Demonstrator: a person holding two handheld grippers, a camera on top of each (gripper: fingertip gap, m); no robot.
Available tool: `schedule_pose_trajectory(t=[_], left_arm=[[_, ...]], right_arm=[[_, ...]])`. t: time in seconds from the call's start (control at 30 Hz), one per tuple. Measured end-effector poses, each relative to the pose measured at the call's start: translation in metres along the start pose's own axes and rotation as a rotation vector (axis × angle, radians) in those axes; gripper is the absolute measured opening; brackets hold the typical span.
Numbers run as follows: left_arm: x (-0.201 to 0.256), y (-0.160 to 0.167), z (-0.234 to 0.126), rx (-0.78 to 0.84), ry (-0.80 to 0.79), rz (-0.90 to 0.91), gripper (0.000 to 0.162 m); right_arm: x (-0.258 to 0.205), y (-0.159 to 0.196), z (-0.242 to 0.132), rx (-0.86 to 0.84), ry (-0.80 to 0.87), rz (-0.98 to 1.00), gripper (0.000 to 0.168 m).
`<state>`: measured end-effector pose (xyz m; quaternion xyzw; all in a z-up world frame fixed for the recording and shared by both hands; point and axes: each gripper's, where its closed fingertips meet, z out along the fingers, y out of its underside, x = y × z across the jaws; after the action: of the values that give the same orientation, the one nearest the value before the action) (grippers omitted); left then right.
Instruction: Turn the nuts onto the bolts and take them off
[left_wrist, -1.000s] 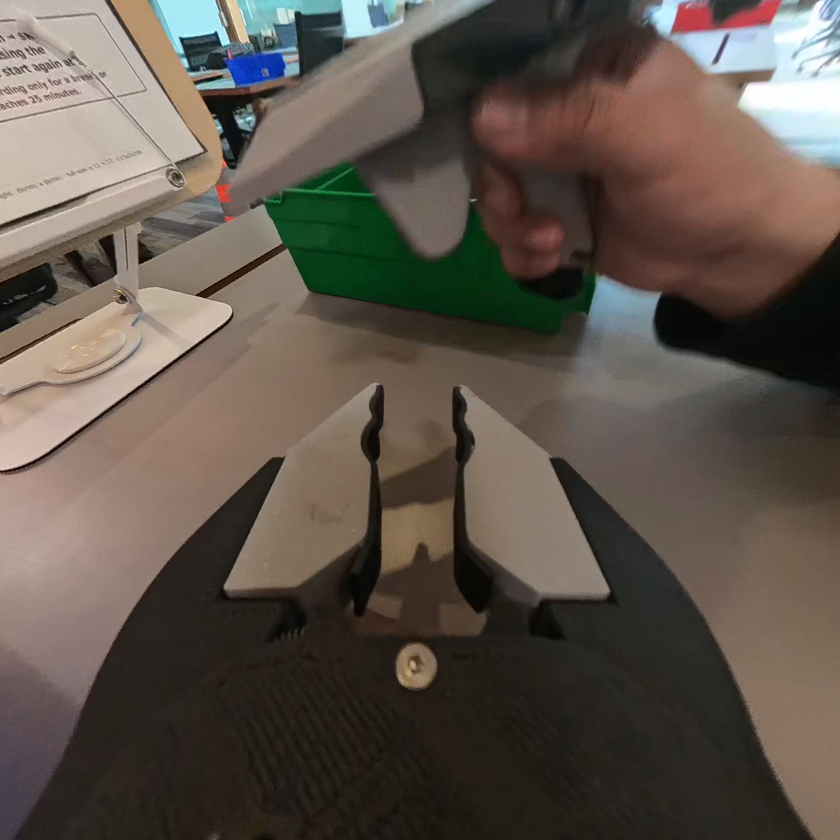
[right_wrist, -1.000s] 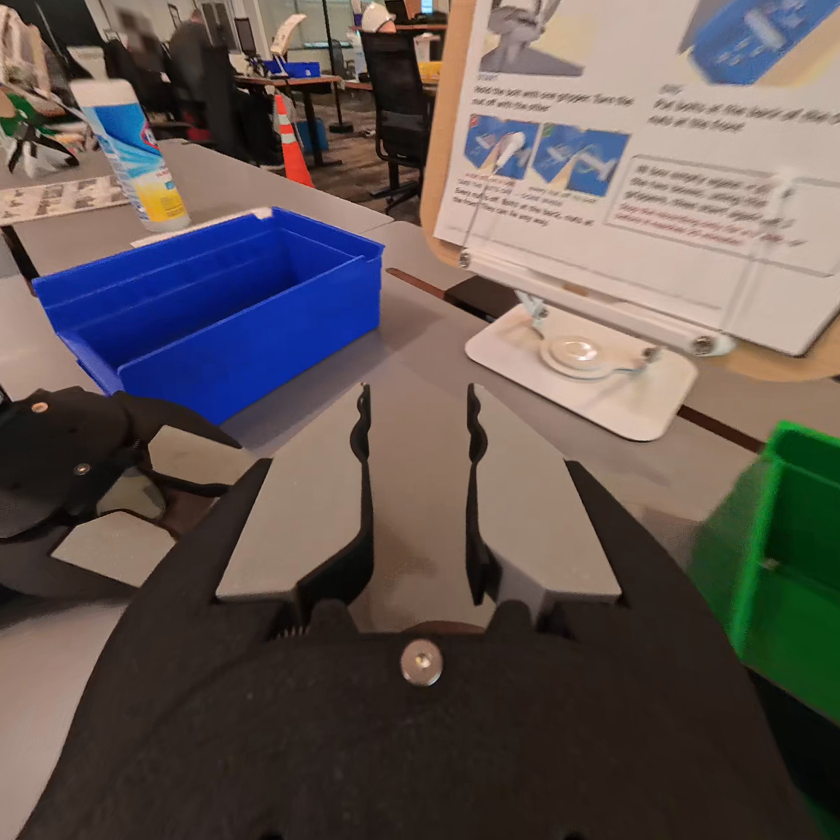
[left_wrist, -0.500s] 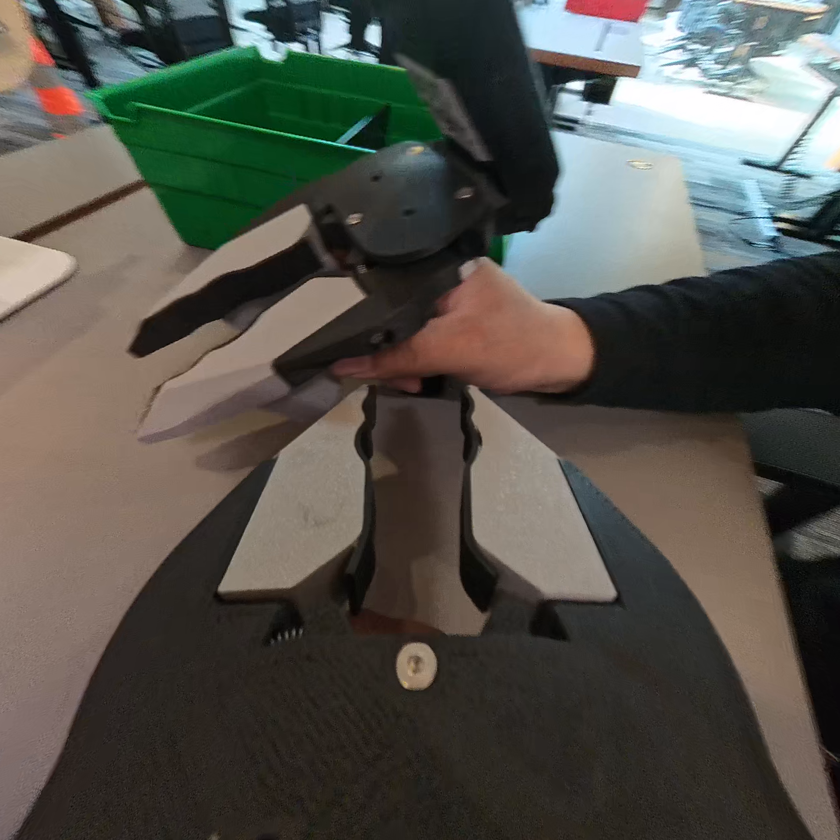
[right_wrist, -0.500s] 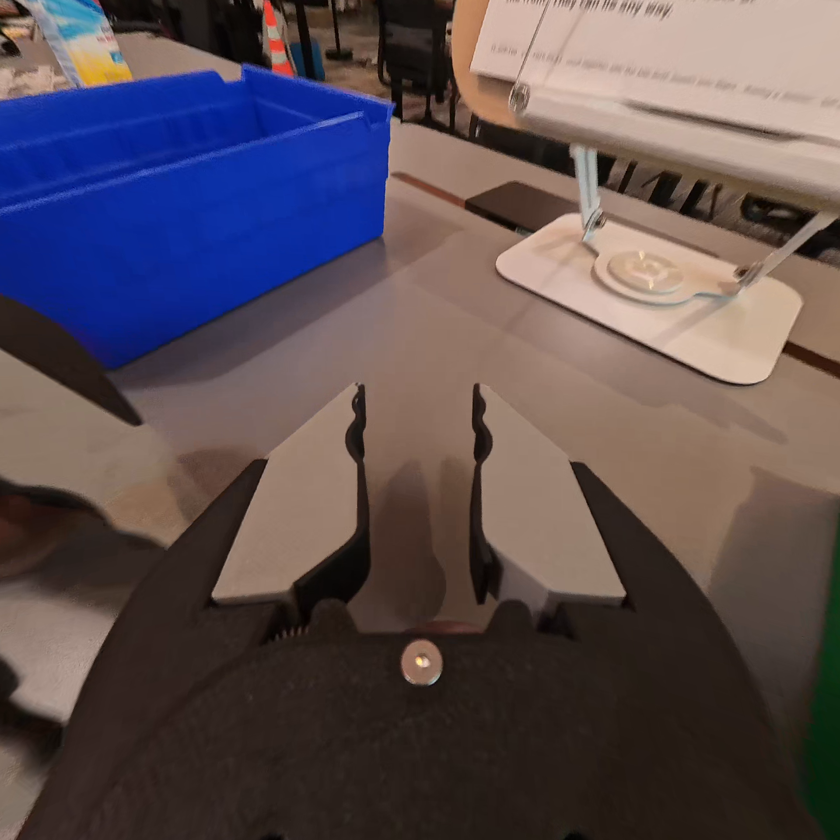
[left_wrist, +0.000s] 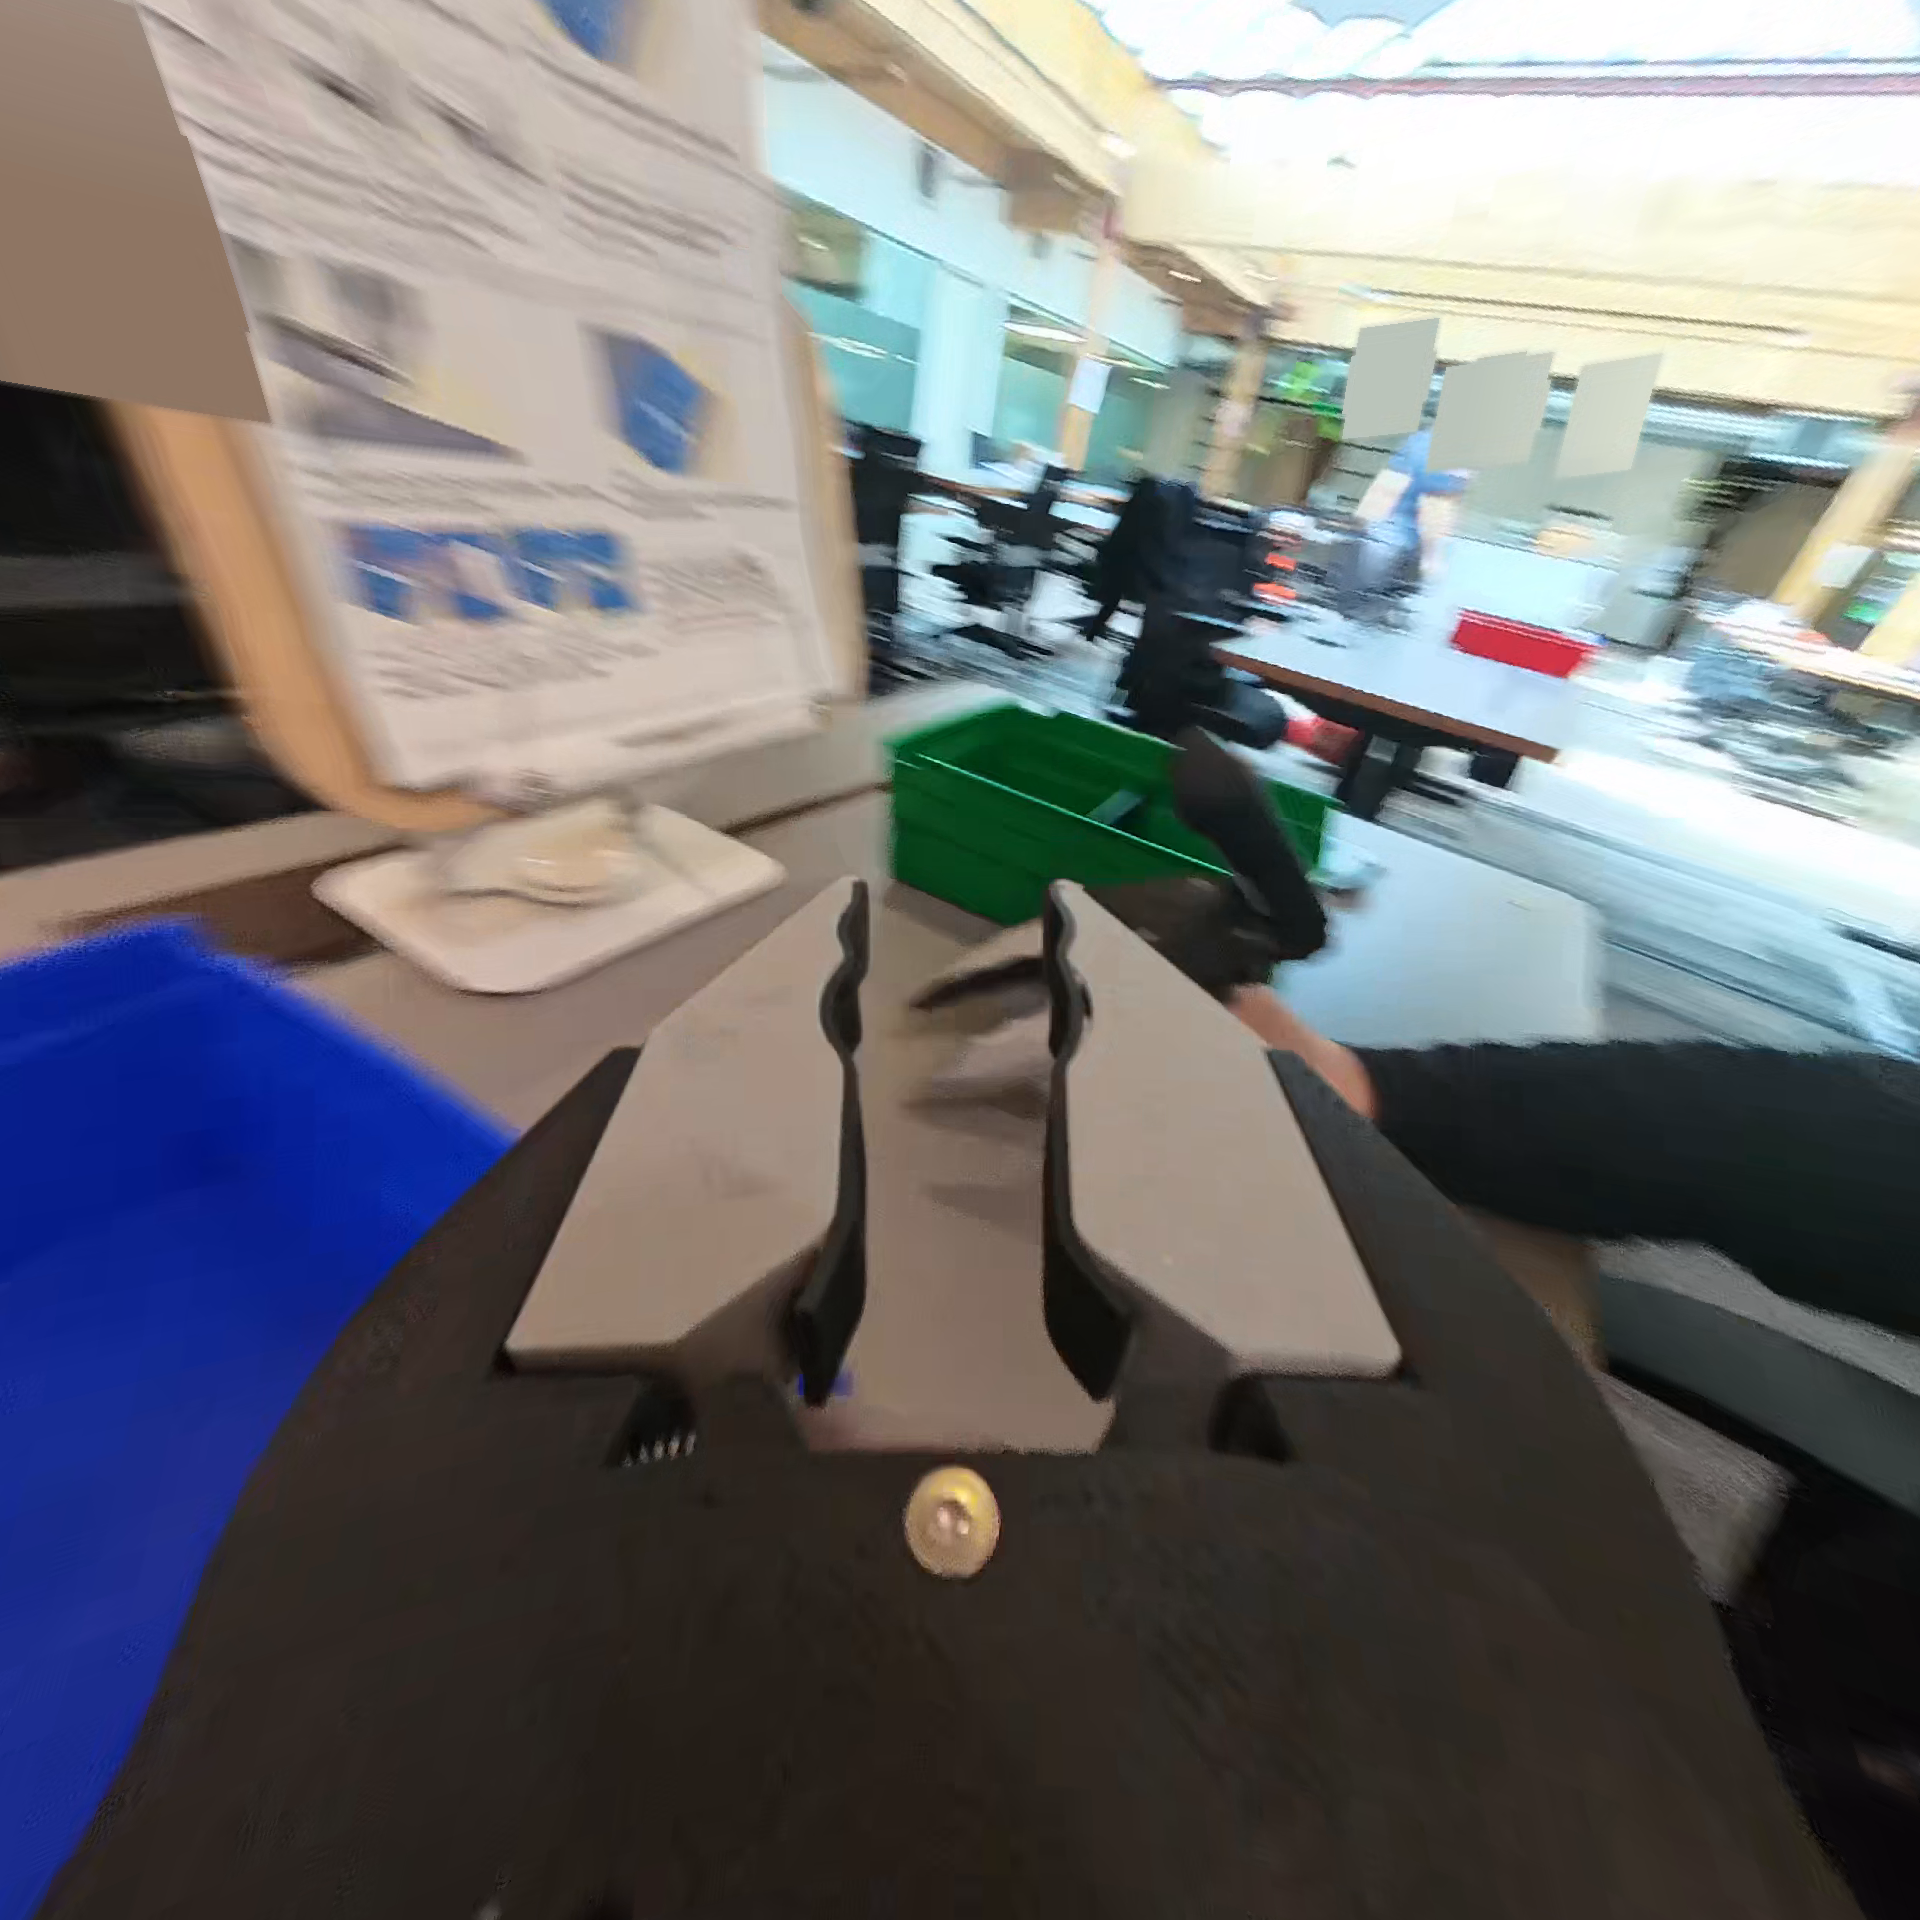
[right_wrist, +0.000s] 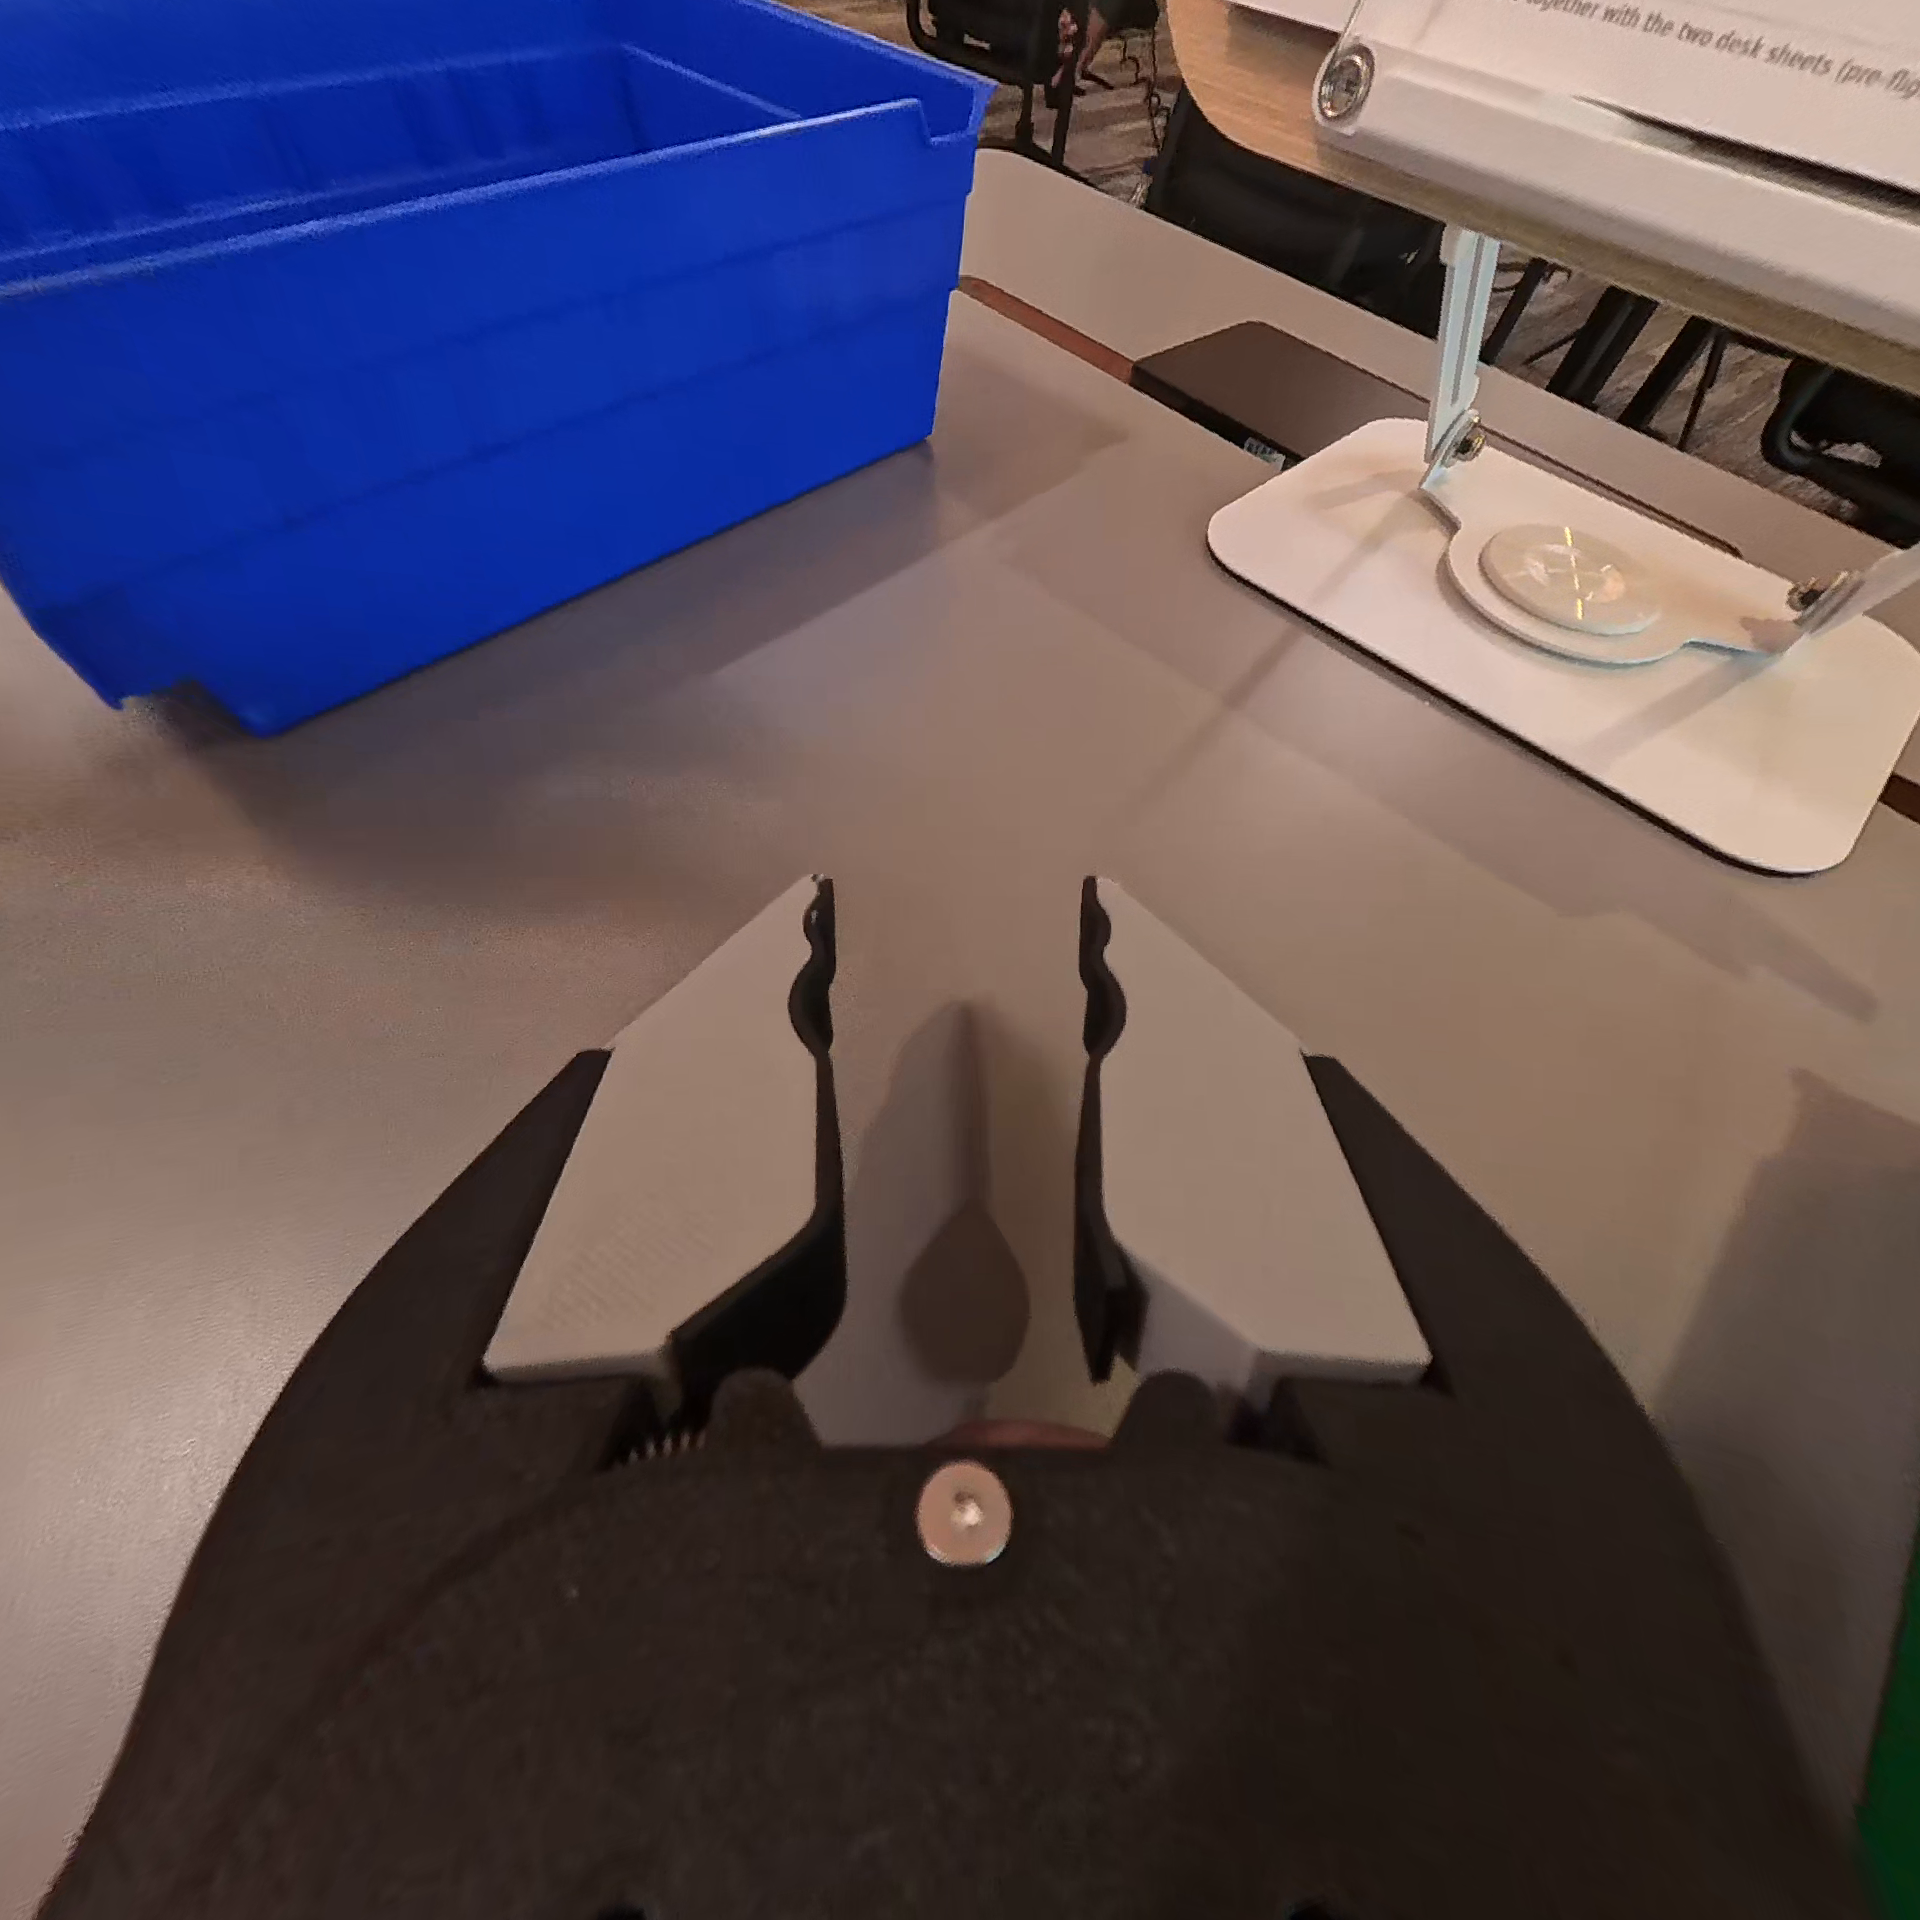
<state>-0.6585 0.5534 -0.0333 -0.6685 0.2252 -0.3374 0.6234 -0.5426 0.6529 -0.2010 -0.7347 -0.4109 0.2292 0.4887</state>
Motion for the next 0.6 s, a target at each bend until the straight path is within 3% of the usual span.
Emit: schedule_pose_trajectory(t=[0.1, 0.17, 0.3, 0.5, 0.6], left_arm=[[-0.060, -0.022, -0.028, 0.002, -0.216, 0.094, 0.032], [-0.081, -0.012, -0.035, -0.064, -0.253, 0.132, 0.040], [-0.113, 0.025, -0.050, -0.149, -0.264, 0.111, 0.039], [-0.114, 0.071, -0.072, -0.534, -0.065, 0.148, 0.036], [-0.120, 0.085, -0.078, -0.823, -0.013, 0.287, 0.035]], right_arm=[[0.001, -0.002, -0.001, 0.014, -0.015, 0.029, 0.045], [0.002, -0.004, -0.003, 0.036, -0.015, 0.043, 0.045], [0.005, -0.007, -0.006, 0.063, -0.016, 0.070, 0.045], [0.006, -0.006, -0.005, 0.056, -0.037, 0.103, 0.045], [0.005, -0.007, -0.006, 0.063, -0.049, 0.109, 0.045]])
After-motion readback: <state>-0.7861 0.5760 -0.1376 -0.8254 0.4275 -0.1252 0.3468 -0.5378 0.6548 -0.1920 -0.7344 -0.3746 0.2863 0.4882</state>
